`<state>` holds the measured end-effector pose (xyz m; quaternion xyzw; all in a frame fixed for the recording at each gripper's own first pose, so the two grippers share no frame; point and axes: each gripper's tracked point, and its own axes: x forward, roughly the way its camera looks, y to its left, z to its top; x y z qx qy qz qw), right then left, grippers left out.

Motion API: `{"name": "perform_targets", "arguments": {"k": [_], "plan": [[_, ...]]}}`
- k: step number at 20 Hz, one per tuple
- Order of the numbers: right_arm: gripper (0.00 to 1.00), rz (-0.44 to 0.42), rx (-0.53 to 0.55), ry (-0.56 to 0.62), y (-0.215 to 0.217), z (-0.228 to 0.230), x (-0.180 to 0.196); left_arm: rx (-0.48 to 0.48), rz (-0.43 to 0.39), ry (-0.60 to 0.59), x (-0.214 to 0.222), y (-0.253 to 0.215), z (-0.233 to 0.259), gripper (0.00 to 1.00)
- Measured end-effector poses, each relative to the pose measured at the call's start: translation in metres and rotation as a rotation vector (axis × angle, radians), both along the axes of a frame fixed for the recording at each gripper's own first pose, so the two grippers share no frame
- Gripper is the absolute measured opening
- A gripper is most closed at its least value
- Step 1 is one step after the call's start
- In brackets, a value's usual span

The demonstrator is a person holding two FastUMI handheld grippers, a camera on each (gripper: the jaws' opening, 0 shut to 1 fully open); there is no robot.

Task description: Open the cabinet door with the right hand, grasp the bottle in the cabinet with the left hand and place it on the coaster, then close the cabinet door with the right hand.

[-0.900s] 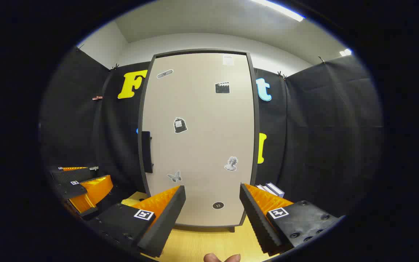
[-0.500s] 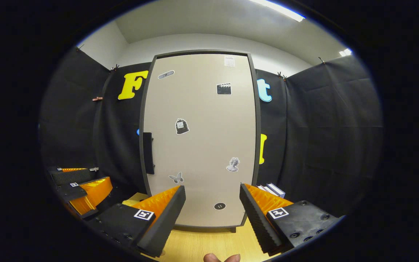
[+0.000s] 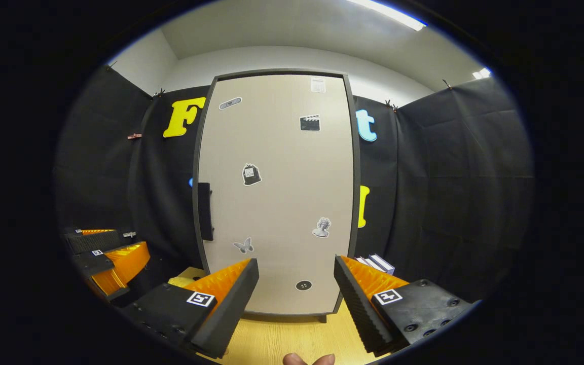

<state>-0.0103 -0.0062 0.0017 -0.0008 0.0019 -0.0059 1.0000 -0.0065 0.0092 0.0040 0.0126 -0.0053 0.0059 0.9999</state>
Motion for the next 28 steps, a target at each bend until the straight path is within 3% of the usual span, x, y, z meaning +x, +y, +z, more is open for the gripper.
{"name": "perform_targets", "arguments": {"k": [14,28], "plan": [[0.98,0.028,0.009,-0.019,0.024,0.013,0.000,0.004,0.014,-0.004,-0.006,0.023,0.001,0.94],[0.97,0.155,0.023,-0.049,0.141,0.028,0.086,-0.001,0.071,-0.012,0.007,0.096,-0.002,0.94]]}}
